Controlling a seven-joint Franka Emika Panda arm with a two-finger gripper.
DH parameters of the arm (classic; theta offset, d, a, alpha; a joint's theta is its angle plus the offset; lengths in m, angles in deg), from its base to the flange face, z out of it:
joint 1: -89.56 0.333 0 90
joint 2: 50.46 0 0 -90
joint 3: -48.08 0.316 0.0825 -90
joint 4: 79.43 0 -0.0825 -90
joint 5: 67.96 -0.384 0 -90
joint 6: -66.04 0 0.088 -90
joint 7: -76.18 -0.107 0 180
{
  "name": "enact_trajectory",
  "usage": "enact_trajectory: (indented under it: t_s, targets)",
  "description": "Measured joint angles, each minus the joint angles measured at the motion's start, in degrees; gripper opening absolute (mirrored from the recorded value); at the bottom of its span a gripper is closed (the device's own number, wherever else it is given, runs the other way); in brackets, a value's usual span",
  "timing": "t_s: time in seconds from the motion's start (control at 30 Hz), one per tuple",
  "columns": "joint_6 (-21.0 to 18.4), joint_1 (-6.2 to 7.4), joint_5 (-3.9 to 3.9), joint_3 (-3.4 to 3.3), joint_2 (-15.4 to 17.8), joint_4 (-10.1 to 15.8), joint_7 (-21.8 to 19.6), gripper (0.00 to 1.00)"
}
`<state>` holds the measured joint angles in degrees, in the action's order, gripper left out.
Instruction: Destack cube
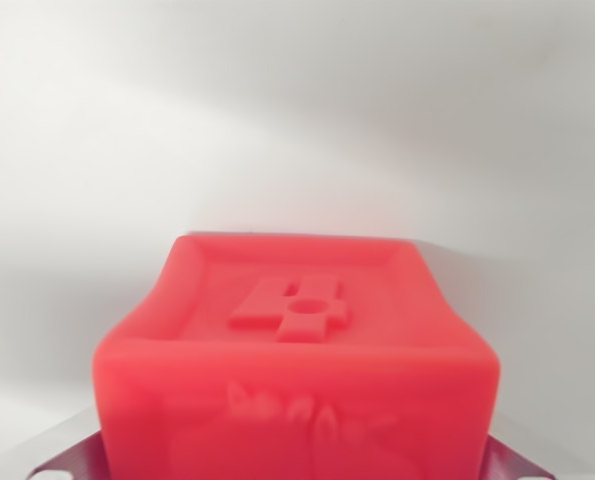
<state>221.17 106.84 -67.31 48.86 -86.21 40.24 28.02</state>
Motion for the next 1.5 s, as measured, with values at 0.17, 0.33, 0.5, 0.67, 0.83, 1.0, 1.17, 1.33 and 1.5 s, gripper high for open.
enact_trajectory:
  t_s: [0.17,0.33,0.5,0.67,0.83,1.0,1.17,1.33,1.5]
  targets:
    - [0.2,0.02,0.00,-0.01,-0.2,-0.1,0.0,0.00]
    - [0.2,0.03,0.00,-0.01,-0.3,-0.2,0.0,1.00]
    - [0.2,0.03,0.00,-0.01,-0.3,-0.2,0.0,1.00]
    - [0.2,0.03,0.00,-0.01,-0.3,-0.2,0.0,1.00]
    - [0.3,0.03,0.00,-0.03,-0.5,-0.2,0.0,1.00]
    - [0.4,0.03,0.00,-0.03,-0.5,-0.2,0.0,1.00]
    - [0.4,0.03,0.00,-0.03,-0.5,-0.2,0.0,1.00]
    - [0.4,0.03,0.00,-0.03,-0.5,-0.2,0.0,1.00]
    - [0.3,0.03,0.00,-0.03,-0.5,-0.2,0.0,1.00]
